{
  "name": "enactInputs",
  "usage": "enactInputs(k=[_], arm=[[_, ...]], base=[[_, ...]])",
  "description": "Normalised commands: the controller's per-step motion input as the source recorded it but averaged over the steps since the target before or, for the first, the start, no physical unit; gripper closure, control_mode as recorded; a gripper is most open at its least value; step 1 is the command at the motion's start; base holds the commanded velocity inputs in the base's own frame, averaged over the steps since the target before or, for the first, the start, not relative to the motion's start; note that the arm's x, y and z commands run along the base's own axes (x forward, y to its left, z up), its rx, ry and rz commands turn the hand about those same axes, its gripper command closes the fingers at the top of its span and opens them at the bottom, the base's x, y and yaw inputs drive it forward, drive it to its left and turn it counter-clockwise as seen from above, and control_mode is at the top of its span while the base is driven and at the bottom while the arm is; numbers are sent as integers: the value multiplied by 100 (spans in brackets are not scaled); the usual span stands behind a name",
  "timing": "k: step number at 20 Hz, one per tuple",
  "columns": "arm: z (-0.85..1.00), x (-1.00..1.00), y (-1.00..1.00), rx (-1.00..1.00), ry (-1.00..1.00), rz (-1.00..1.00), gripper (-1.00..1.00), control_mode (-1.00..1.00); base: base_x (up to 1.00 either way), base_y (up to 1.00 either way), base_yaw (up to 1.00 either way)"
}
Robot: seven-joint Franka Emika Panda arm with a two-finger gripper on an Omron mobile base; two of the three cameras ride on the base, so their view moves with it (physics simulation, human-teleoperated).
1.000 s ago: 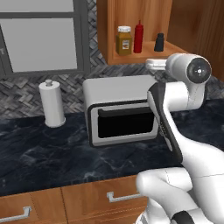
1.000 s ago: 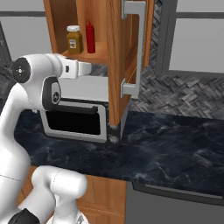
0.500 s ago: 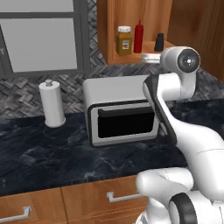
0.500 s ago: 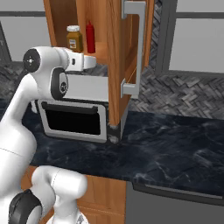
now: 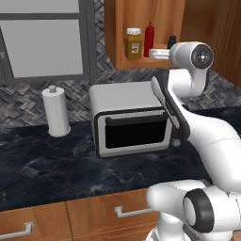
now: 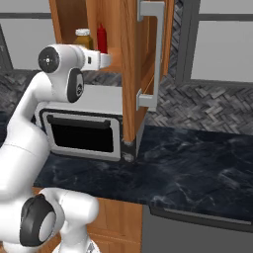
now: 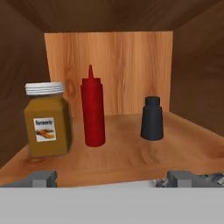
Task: Collect the turmeric, ketchup, and shaker from the cabinet and place them next to the stove.
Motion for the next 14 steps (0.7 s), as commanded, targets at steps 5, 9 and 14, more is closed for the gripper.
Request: enactInputs(k=[5,9,14], arm=[[17,42,1,3,0,9,-100,-100],[3,40,-6,0,0,2,-100,-100],[0,33,-24,0,0,0,-100,-100]], base=[[0,0,0],[0,0,0],[0,0,0]])
